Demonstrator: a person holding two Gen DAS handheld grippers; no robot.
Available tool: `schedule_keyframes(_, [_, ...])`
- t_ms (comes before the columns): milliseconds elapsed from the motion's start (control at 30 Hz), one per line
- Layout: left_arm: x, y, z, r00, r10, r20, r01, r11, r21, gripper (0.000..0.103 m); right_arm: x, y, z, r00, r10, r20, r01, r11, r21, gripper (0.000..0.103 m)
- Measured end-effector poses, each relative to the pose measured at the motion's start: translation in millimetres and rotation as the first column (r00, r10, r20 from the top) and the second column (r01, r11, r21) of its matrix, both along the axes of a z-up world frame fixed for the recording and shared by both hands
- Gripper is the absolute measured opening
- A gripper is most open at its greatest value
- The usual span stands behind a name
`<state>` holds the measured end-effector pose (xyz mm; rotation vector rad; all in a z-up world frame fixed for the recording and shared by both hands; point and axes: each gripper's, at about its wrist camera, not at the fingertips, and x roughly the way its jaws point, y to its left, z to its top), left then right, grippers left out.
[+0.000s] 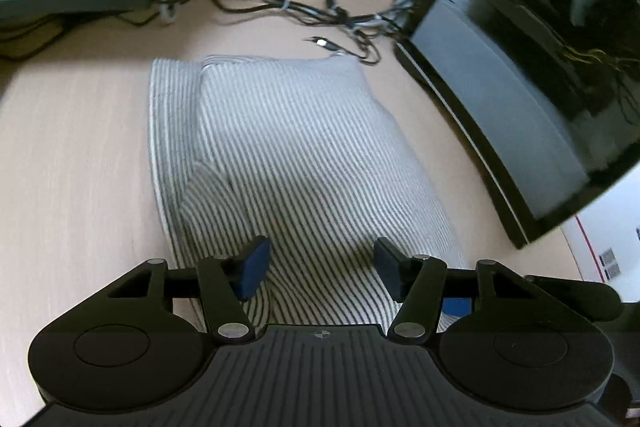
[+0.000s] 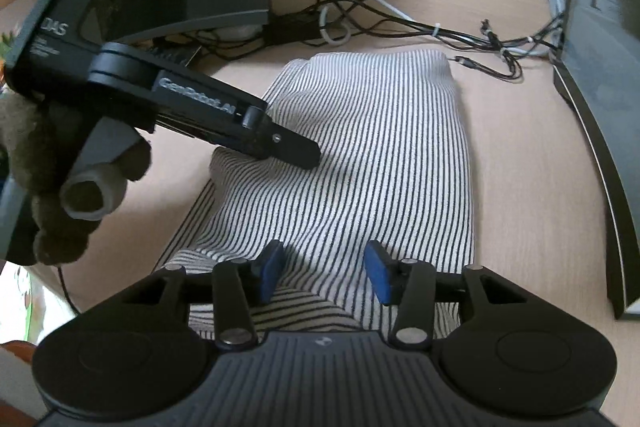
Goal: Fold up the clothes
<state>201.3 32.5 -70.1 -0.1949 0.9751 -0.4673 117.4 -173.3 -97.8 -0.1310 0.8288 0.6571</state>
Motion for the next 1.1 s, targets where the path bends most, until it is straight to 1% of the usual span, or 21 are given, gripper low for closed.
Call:
schedule_keyframes(67, [-1.2, 1.7, 1.7, 1.0, 0.017, 0.009, -0.017, 1.0, 0.007, 0.06, 0.6, -7.7, 10.8, 1.0, -0.008, 0.009, 0.008, 1.0, 0.02, 0.044])
schedule_keyframes(100, [-2.9, 4.2, 4.8, 1.0, 0.024, 0.014, -0.024, 1.0, 0.017, 0.06, 0.1, -12.3, 16.5, 0.999, -0.014, 0.034, 0.013, 1.0, 0.013, 0.044])
schedule_keyframes(200, [-8.0, 11.5, 14.1, 0.998, 0.045, 0.032, -0.046, 0.998, 0.046, 0.061, 3.5, -24.0, 19.6, 0.996, -0.044, 0.076, 0.049, 0.997, -0.058, 0.044])
schedule_keyframes(267, [-11.3, 16.4, 20.4, 0.997, 0.058, 0.044, -0.061, 0.996, 0.065, 0.061, 6.0, -29.2, 11.1, 0.997, -0.047, 0.055, 0.053, 0.991, -0.125, 0.044])
schedule_keyframes(300, [-13.0, 18.9, 23.5, 0.997, 0.065, 0.05, -0.068, 0.995, 0.075, 0.061, 5.0, -31.8, 5.7, 0.998, -0.053, 0.038, 0.058, 0.988, -0.141, 0.044])
schedule_keyframes(333, [-14.7, 21.3, 26.6, 0.996, 0.071, 0.057, -0.076, 0.994, 0.084, 0.061, 3.3, -33.9, 3.0, 0.998, -0.063, 0.029, 0.066, 0.988, -0.138, 0.044])
schedule_keyframes(400, [-21.7, 27.0, 37.0, 0.996, 0.05, 0.073, -0.055, 0.996, 0.065, 0.064, 2.5, -33.6, 2.8, 0.998, -0.058, 0.013, 0.059, 0.989, -0.138, 0.044])
schedule_keyframes(500, [-36.7, 25.2, 45.7, 0.995, -0.023, 0.096, 0.019, 0.999, 0.047, 0.069, 5.2, -28.5, 4.4, 0.998, -0.07, 0.0, 0.069, 0.986, -0.149, 0.044])
schedule_keyframes(567, [-42.8, 20.8, 42.2, 0.996, -0.058, 0.065, 0.057, 0.998, 0.016, 0.071, 4.7, -23.8, 3.9, 0.997, -0.072, 0.006, 0.072, 0.984, -0.161, 0.044])
schedule_keyframes(667, [-50.2, 9.9, 27.8, 0.993, -0.115, 0.016, 0.115, 0.993, -0.012, 0.07, 4.2, -22.1, 0.0, 0.995, -0.094, 0.015, 0.095, 0.983, -0.158, 0.044])
schedule_keyframes(767, [-51.8, 2.5, 9.6, 0.989, -0.142, -0.034, 0.141, 0.99, -0.007, 0.069, 3.3, -22.8, -2.2, 0.99, -0.138, 0.012, 0.138, 0.98, -0.144, 0.044])
schedule_keyframes(833, [-49.2, 2.4, -0.3, 0.988, -0.137, -0.076, 0.137, 0.991, -0.005, 0.068, 0.2, -21.1, -2.4, 0.988, -0.152, 0.02, 0.154, 0.977, -0.148, 0.045])
schedule_keyframes(933, [-44.8, 1.0, -2.9, 0.987, -0.146, -0.071, 0.146, 0.989, -0.003, 0.068, -0.7, -22.4, -3.0, 0.986, -0.165, 0.032, 0.168, 0.974, -0.151, 0.049])
schedule_keyframes(1033, [-40.6, -4.5, -1.6, 0.987, -0.149, -0.066, 0.15, 0.989, 0.01, 0.069, 1.2, -26.7, -0.2, 0.988, -0.154, 0.032, 0.157, 0.977, -0.146, 0.049])
schedule_keyframes(1100, [-39.0, -1.9, -0.5, 0.987, -0.151, -0.061, 0.151, 0.988, 0.011, 0.069, 0.8, -26.7, 8.9, 0.989, -0.14, 0.054, 0.147, 0.978, -0.147, 0.049])
